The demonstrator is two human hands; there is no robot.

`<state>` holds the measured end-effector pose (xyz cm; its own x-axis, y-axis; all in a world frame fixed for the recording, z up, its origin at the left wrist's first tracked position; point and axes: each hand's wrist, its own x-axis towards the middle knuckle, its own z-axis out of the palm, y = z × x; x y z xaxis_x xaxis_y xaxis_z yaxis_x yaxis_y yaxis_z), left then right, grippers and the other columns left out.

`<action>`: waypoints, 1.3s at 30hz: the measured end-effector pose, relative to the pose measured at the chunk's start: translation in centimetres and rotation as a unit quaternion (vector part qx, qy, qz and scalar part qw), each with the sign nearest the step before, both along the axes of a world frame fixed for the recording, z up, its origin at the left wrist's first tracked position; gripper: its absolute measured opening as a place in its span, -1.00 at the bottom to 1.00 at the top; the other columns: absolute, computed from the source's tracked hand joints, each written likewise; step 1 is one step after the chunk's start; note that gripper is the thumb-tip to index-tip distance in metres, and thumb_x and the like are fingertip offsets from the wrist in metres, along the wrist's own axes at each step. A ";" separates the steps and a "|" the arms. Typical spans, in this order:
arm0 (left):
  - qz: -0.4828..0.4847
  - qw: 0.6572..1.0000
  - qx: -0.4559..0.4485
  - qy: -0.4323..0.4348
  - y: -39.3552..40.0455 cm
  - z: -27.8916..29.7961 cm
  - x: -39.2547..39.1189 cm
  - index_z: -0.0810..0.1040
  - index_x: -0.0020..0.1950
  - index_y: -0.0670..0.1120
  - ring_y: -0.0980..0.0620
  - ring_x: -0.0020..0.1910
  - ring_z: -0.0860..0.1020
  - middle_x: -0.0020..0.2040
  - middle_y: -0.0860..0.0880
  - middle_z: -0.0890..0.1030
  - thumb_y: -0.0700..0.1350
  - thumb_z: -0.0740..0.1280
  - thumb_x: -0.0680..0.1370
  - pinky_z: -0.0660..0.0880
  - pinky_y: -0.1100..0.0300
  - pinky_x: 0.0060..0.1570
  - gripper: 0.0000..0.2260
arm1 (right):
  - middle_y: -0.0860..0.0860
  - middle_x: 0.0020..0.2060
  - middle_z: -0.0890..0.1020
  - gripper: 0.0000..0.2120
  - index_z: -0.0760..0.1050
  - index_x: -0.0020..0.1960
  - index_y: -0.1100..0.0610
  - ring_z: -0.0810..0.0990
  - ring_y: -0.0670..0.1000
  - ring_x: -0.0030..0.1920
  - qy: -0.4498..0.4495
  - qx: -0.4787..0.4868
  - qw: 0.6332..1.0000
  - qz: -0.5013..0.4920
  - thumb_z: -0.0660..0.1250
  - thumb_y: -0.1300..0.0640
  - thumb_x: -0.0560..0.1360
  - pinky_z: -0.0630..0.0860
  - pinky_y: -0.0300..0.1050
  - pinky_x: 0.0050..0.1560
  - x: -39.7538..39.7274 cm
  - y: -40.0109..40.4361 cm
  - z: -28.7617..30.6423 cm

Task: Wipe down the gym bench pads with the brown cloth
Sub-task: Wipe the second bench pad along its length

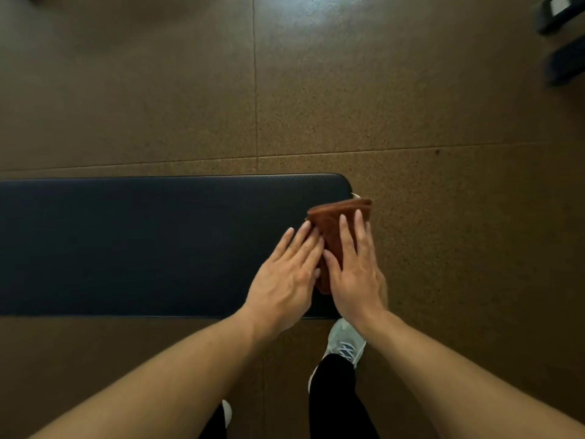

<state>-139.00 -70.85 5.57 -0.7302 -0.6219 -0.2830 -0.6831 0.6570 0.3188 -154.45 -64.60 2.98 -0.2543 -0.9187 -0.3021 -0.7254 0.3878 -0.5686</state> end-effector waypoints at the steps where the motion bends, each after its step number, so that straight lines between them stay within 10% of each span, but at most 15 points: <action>1: -0.010 1.000 0.005 0.000 1.0 0.1 0.8 0.05 0.67 -0.14 -0.05 0.67 -0.16 0.67 -0.11 0.00 0.00 -0.05 0.74 -0.14 -0.06 0.63 -0.49 | -0.11 0.67 -0.22 -0.36 -0.20 0.68 -0.13 -0.22 0.04 0.67 0.011 0.002 1.000 0.004 -0.04 -0.23 0.69 0.05 0.02 0.51 0.6 1.5 -0.1; 7: 0.014 1.000 0.007 0.016 6.3 -0.7 7.8 0.04 0.67 -0.08 -0.01 0.67 -0.15 0.68 -0.08 0.01 -0.03 0.03 0.71 -0.12 -0.06 0.63 -0.48 | 0.03 0.68 0.06 -0.42 0.05 0.68 0.02 -0.08 0.08 0.68 0.135 0.004 0.977 0.167 -0.01 -0.16 0.72 -0.02 0.18 0.64 4.5 4.6 0.7; 15: 0.275 0.961 0.003 -0.002 8.6 -1.0 28.9 0.14 0.65 -0.13 0.00 0.67 0.01 0.67 -0.10 0.13 -0.08 0.05 0.68 -0.03 -0.05 0.59 -0.49 | -0.11 0.67 -0.05 -0.47 -0.09 0.69 -0.10 -0.23 -0.05 0.66 0.071 0.007 0.924 0.375 -0.10 -0.16 0.76 -0.10 0.09 0.65 26.0 -3.0 1.5; 23: 0.328 0.940 -0.009 -0.090 4.5 0.3 46.4 0.08 0.65 -0.15 -0.01 0.67 -0.06 0.67 -0.13 0.09 -0.02 0.05 0.68 -0.15 0.01 0.61 -0.45 | -0.12 0.66 -0.10 -0.41 -0.15 0.68 -0.11 -0.32 0.01 0.64 0.126 -0.007 0.872 0.473 -0.16 -0.27 0.72 -0.24 0.10 0.64 36.7 -11.0 0.8; 39: 0.202 0.973 0.083 0.076 -5.1 2.2 16.7 -0.02 0.68 0.02 0.16 0.63 -0.26 0.68 0.06 -0.12 0.08 0.10 0.72 -0.23 0.15 0.60 -0.44 | -0.12 0.68 -0.07 -0.48 -0.12 0.68 -0.09 -0.22 -0.03 0.66 0.192 0.091 0.976 0.058 -0.14 -0.09 0.75 -0.31 0.02 0.61 9.6 -15.6 1.4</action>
<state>-122.33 -75.92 7.81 -0.4776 -0.8214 -0.3118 -0.8111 0.2757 0.5159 -144.85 -80.19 4.34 -0.2779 -0.8882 -0.3659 -0.9163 0.3595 -0.1767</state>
